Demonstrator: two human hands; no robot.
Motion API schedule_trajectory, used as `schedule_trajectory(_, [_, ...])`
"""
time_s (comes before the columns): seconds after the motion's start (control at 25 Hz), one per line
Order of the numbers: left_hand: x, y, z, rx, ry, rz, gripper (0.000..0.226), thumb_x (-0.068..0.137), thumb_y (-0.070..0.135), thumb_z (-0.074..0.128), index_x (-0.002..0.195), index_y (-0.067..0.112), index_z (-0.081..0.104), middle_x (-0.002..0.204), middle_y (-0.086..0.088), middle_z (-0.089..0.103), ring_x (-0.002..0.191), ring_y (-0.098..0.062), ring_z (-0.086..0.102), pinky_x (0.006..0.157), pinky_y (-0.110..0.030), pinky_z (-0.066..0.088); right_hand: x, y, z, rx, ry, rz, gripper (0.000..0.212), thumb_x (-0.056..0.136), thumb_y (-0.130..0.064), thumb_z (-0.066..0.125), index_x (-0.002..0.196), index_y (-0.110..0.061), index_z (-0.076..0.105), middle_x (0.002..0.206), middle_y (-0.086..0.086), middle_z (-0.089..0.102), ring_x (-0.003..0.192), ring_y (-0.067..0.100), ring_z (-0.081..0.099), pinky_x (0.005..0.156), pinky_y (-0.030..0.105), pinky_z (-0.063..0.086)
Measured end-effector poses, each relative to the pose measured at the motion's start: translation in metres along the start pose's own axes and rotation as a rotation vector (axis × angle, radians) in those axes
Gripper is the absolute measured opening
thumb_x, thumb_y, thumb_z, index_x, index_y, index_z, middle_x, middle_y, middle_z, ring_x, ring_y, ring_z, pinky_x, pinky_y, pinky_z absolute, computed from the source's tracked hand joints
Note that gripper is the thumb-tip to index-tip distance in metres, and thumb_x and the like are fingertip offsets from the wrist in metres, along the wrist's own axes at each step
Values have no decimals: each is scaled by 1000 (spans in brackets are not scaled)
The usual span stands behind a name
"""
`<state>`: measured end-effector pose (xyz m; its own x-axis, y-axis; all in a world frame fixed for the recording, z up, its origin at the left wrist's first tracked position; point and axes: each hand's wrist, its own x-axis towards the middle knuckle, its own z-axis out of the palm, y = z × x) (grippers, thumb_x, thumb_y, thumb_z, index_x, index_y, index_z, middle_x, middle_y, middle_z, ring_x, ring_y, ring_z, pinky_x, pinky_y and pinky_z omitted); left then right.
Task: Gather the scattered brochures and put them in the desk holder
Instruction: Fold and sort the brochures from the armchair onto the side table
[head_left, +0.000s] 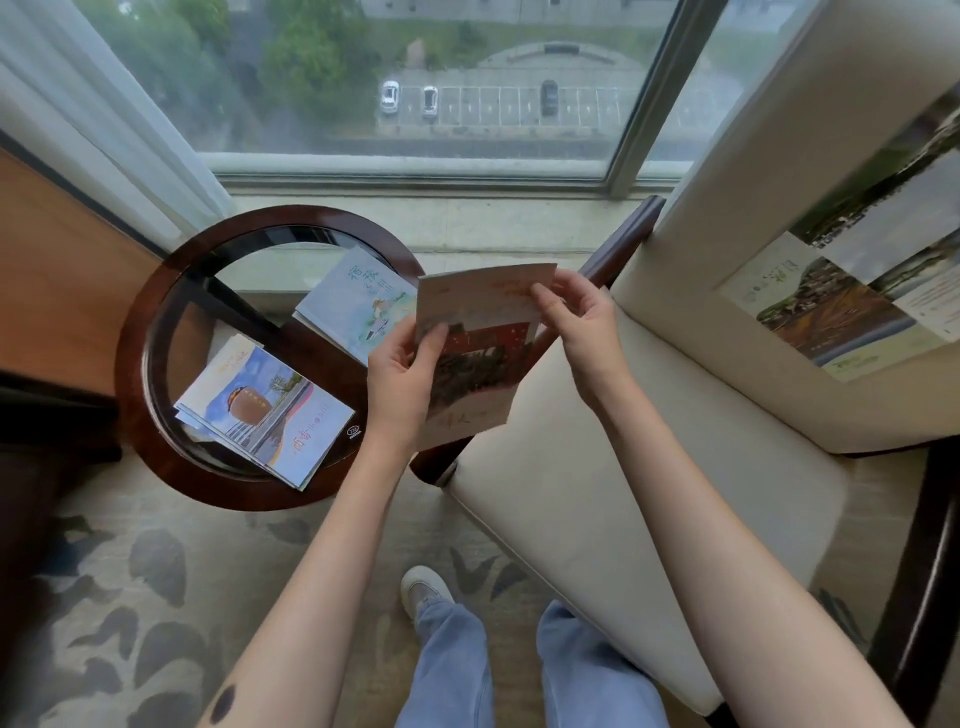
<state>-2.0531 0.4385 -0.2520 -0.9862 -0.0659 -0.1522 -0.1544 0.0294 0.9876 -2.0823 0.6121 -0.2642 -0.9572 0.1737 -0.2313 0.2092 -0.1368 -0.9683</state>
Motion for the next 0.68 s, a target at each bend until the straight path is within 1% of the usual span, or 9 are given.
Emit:
schedule_trajectory(0.04, [0, -1, -8, -9, -2, -15, 15, 93, 19, 53, 99, 27, 64, 93, 7, 68, 91, -5, 64, 75, -18, 52, 1, -2, 9, 27, 6, -1, 11, 89, -9, 59, 95, -16, 65, 89, -5, 69, 87, 11, 64, 74, 23, 51])
schedule_trajectory(0.12, [-2, -6, -24, -18, -15, -40, 14, 94, 18, 52, 97, 21, 65, 90, 7, 69, 87, -3, 65, 72, -17, 53, 2, -7, 30, 135, 64, 13, 15, 89, -8, 59, 85, -20, 65, 81, -7, 69, 76, 7, 65, 67, 23, 53])
schedule_trajectory(0.24, [-11, -23, -50, 54, -7, -97, 16, 95, 17, 50, 93, 15, 65, 83, 8, 68, 78, 1, 63, 66, -11, 46, 6, -10, 64, 291, 191, 20, 15, 88, -6, 60, 82, -18, 65, 84, -1, 66, 70, 6, 65, 61, 19, 53])
schedule_trajectory(0.32, [-17, -40, -71, 144, -34, -129, 26, 95, 20, 48, 87, -2, 62, 77, -6, 60, 74, -14, 56, 65, -23, 40, 10, -11, 86, 266, 247, 16, 12, 87, -6, 62, 83, -18, 64, 88, 2, 64, 73, 9, 63, 61, 18, 53])
schedule_trajectory(0.4, [-22, -49, -93, 197, -2, -118, 37, 96, 21, 48, 77, -11, 53, 71, -11, 48, 67, -21, 42, 62, -32, 31, 13, -7, 106, 237, 233, 26, 11, 87, -8, 61, 84, -19, 62, 89, 1, 64, 75, 9, 62, 63, 19, 54])
schedule_trajectory(0.48, [-19, -51, -116, 193, 183, -90, 37, 96, 19, 48, 69, -6, 47, 66, -9, 40, 63, -19, 35, 60, -32, 28, 9, 4, 131, 115, 102, 116, 5, 91, -14, 58, 89, -17, 61, 88, 0, 62, 76, 11, 61, 65, 23, 54])
schedule_trajectory(0.56, [-10, -50, -141, 77, 449, -143, 27, 96, 19, 46, 73, 6, 48, 71, -8, 41, 69, -17, 38, 64, -31, 31, -6, 26, 157, -193, -160, 216, 14, 94, -19, 51, 94, -8, 60, 85, 3, 58, 77, 15, 57, 63, 26, 50])
schedule_trajectory(0.6, [-5, -52, -157, 23, 561, -184, 25, 97, 20, 46, 75, 8, 49, 72, -8, 43, 71, -18, 40, 65, -31, 33, -16, 39, 171, -292, -302, 247, 21, 96, -19, 47, 92, -3, 59, 82, 4, 57, 74, 16, 57, 59, 25, 49])
schedule_trajectory(0.68, [3, -60, -186, 20, 669, -235, 31, 97, 23, 46, 67, 14, 45, 64, -6, 43, 64, -19, 43, 58, -31, 33, -33, 58, 191, -312, -464, 311, 27, 99, -20, 39, 84, -10, 58, 73, -3, 61, 58, 10, 62, 46, 18, 49])
